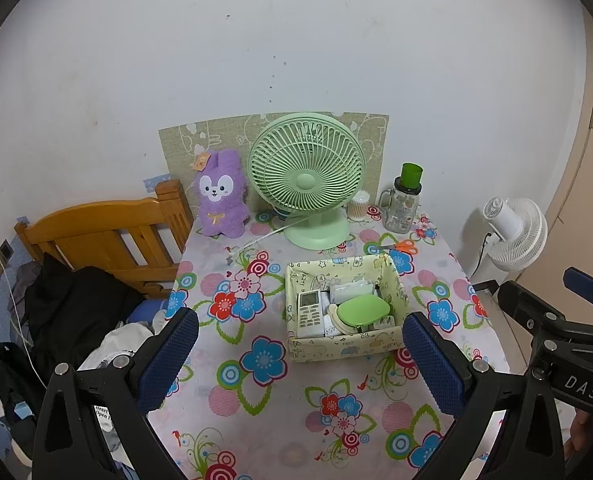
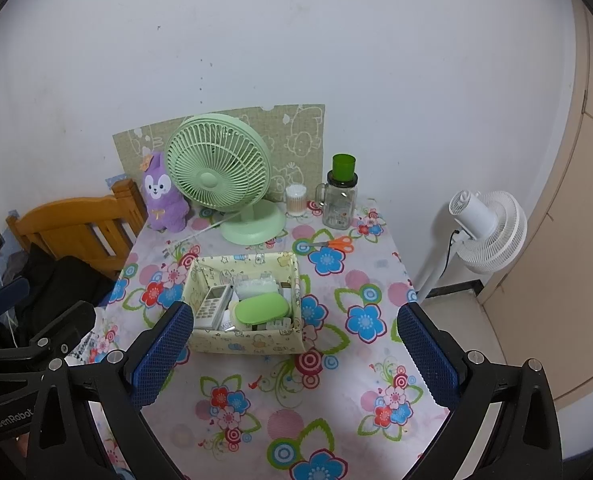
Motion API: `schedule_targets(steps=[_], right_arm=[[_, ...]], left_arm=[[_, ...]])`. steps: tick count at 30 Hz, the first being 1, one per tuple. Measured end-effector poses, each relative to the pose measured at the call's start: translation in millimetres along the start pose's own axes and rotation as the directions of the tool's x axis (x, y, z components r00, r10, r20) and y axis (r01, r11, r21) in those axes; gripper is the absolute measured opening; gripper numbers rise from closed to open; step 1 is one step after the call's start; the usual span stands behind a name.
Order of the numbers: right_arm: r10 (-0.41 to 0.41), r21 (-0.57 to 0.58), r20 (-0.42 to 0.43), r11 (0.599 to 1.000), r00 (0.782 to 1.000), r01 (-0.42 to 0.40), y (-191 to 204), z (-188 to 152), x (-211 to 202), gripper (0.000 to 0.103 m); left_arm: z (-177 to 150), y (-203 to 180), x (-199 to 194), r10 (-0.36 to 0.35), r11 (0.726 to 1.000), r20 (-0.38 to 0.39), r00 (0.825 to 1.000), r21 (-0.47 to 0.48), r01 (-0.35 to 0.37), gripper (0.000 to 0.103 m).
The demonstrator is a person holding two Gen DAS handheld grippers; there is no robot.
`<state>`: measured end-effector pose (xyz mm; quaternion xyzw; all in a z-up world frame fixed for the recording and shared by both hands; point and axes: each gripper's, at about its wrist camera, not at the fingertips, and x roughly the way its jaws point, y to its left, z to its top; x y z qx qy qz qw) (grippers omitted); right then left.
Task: Organize rigid objects
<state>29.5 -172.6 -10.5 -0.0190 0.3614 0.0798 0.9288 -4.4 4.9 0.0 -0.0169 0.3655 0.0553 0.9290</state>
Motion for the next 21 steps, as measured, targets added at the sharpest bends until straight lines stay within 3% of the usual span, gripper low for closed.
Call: schedule_targets(steps=[21], right_arm=[[0.0, 0.038, -0.022, 0.999, 1.0, 0.0, -2.7, -3.0, 0.9, 0.103]], left_arm=[[0.2, 0.9, 3.1, -0.017, 0.999, -0.019, 1.0, 0.03, 0.018, 0.103]])
